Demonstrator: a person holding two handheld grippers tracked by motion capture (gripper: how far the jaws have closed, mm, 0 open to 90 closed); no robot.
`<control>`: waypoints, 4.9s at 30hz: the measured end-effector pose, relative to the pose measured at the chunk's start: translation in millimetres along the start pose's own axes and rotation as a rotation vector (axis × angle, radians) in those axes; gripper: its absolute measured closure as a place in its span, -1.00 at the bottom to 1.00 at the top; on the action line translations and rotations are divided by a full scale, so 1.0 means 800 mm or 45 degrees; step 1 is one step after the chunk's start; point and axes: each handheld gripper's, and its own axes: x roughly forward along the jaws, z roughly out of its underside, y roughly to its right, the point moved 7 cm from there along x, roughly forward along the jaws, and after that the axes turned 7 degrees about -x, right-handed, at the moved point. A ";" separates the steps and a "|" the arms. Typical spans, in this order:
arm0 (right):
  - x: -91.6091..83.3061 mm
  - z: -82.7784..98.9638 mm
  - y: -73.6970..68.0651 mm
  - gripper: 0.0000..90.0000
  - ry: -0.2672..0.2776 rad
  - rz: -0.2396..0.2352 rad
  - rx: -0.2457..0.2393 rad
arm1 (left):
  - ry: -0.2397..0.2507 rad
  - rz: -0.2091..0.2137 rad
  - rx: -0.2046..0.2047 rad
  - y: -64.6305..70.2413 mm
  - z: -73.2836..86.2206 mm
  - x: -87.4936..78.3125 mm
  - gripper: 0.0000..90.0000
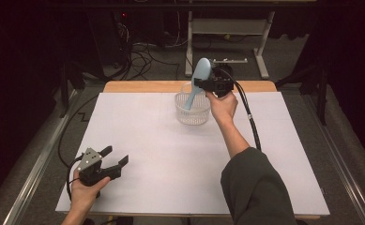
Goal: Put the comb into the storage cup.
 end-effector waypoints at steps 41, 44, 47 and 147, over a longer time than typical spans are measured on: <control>0.021 0.032 -0.001 0.21 -0.040 0.034 -0.031 | 0.002 0.007 -0.019 0.000 0.000 0.000 -0.43; 0.021 0.032 -0.002 0.21 -0.042 0.038 -0.033 | 0.003 0.006 -0.017 0.000 0.000 0.000 -0.43; 0.021 0.032 -0.003 0.21 -0.042 0.041 -0.035 | 0.006 0.005 -0.019 0.000 0.000 -0.001 -0.43; 0.003 0.065 0.052 -0.35 -0.199 0.113 -0.072 | 0.005 0.000 0.003 0.001 0.000 -0.001 -0.43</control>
